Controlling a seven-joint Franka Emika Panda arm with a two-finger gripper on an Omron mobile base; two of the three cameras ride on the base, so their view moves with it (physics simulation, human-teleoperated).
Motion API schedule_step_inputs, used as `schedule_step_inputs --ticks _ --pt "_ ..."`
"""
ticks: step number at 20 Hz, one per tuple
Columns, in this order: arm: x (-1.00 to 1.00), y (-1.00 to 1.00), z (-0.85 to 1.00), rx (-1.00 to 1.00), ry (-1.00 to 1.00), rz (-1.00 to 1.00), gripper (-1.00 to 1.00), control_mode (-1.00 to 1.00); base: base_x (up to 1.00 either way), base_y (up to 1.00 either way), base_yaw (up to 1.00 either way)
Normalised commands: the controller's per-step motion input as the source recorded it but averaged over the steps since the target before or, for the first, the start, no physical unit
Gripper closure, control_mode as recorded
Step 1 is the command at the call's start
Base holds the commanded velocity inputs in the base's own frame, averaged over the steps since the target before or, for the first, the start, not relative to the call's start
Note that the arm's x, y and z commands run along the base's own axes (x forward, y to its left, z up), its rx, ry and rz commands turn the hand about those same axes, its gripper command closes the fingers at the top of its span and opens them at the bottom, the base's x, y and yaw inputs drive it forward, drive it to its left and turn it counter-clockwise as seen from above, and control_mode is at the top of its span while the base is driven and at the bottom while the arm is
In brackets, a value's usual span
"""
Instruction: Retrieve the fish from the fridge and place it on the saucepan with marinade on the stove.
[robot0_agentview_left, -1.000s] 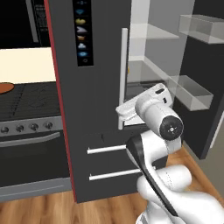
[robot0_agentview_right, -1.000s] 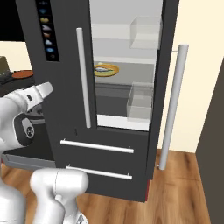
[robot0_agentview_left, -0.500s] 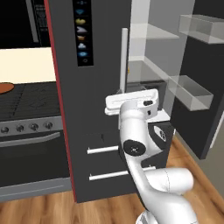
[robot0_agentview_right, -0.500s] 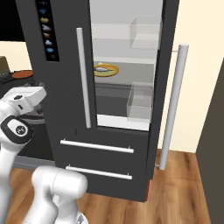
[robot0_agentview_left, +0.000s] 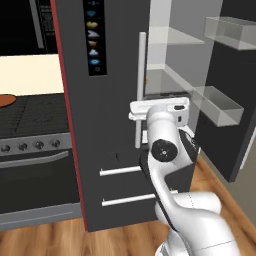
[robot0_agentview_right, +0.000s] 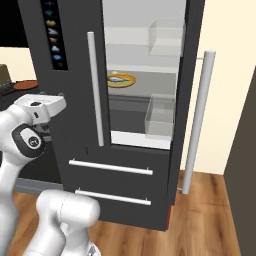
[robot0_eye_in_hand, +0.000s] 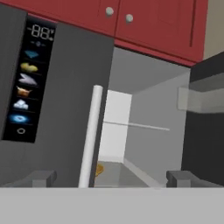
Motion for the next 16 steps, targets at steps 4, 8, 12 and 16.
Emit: schedule_step_inputs --ticks 4,8,12,16 --pt "0.09 0.0 0.0 -0.01 0.16 0.09 -1.0 -1.0 0.0 0.0 0.0" --pt "0.14 -0.17 0.0 0.0 0.17 0.1 -1.0 -1.0 0.0 0.0 0.0" --pt "0.26 -0.38 0.0 0.0 0.12 0.09 -1.0 -1.0 0.0 0.0 0.0" --pt "0.3 -0.25 -0.1 0.0 0.01 0.08 -1.0 -1.0 0.0 0.0 0.0"
